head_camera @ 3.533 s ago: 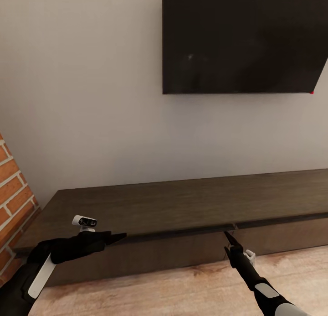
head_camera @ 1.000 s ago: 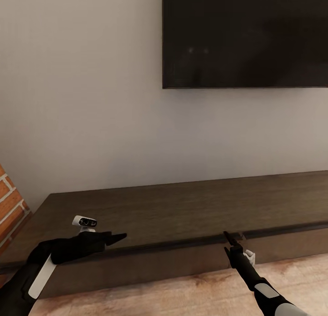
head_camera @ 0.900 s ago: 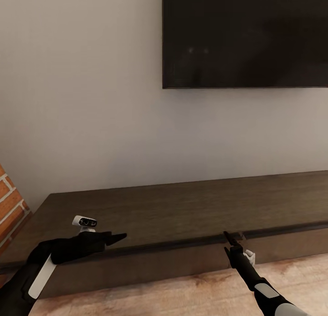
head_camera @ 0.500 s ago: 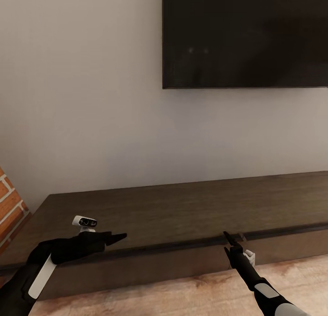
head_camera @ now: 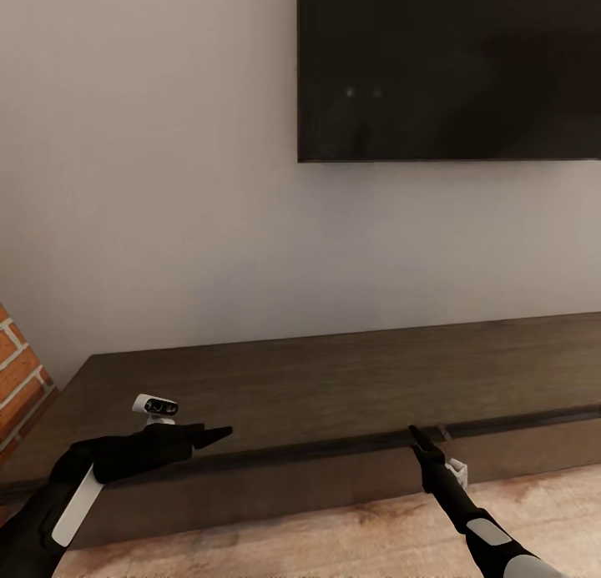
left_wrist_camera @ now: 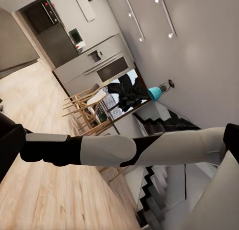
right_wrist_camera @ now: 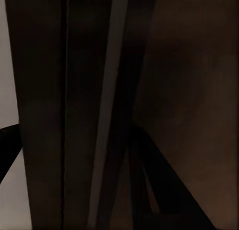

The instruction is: Place each of the two pumpkins and all three candles from the living room inside a cabinet in the living room (use any cabinet), then make sure every cabinet is closed, and position the cauldron so it is next to a table in the living room.

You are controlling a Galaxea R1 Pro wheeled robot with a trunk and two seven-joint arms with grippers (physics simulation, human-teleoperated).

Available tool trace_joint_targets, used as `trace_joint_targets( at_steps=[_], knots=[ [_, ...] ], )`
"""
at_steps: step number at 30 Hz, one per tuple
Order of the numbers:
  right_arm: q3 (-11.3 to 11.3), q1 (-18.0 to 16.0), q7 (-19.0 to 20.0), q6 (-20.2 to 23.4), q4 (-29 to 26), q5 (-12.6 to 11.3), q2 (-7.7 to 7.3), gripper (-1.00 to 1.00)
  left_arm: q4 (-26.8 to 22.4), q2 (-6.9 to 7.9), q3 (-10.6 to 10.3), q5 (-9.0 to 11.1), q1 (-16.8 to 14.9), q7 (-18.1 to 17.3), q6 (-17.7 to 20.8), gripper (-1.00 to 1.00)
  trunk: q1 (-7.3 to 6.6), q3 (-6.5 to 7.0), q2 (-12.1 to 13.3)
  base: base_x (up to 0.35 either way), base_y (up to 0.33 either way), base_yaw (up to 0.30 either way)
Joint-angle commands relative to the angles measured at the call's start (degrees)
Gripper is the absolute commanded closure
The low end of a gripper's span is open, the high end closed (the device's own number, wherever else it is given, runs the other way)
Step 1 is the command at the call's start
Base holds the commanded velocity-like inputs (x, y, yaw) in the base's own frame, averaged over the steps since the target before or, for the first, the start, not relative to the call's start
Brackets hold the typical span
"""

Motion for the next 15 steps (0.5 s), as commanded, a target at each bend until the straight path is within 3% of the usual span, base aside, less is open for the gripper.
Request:
trace_joint_targets(
  at_steps=[1, 15],
  knots=[
    [0.5, -0.1, 2.0, 1.0, 0.0, -1.1, -0.01, 1.00, 0.0, 0.02, 0.0, 0.0, 0.0, -0.2, 0.6, -1.00, -0.03, -0.04, 0.0, -0.024, 0.000, 0.000],
    [0.5, -0.1, 2.0, 1.0, 0.0, -1.1, -0.01, 1.00, 0.0, -0.03, 0.0, 0.0, 0.0, -0.2, 0.6, -1.00, -0.03, -0.04, 0.0, -0.034, 0.000, 0.000]
  ],
)
